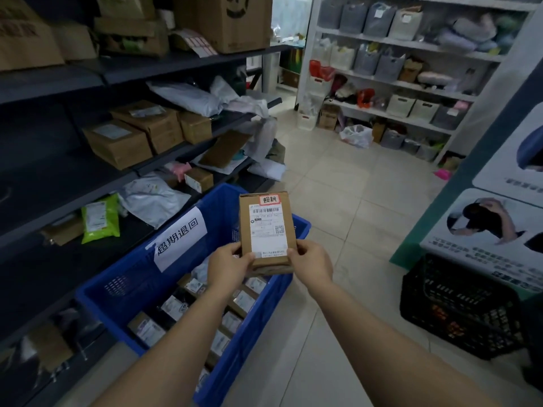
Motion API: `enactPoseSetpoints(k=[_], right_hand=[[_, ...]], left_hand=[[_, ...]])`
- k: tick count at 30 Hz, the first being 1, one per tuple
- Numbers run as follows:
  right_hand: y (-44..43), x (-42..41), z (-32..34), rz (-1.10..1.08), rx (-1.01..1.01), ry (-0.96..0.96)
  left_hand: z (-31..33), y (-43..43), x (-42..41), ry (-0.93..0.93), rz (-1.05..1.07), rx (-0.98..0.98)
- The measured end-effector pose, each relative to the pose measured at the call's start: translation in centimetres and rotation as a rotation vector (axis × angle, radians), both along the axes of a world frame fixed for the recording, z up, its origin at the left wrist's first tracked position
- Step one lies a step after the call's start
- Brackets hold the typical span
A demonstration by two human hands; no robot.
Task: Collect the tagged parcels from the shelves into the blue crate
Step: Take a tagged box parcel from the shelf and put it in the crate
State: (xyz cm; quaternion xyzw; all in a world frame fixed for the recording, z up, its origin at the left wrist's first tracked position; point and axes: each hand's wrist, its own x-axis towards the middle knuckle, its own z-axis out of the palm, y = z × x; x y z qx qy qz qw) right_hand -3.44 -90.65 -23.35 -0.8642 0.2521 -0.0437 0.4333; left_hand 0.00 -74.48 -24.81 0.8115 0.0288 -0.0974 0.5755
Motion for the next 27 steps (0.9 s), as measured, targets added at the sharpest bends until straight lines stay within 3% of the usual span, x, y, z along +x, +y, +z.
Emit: enactPoseSetpoints(k=[13,27], right_hand=[[-8.4,19.3,-5.6,0.210,-0.068,0.156],[-13.2,35.6,-12.6,0.493,-0.108,0.341]], left_hand=[[-6.6,-8.1,15.9,0.092,0.173,0.082],[-13.7,-13.3,28.0,0.399,0.391,0.067]])
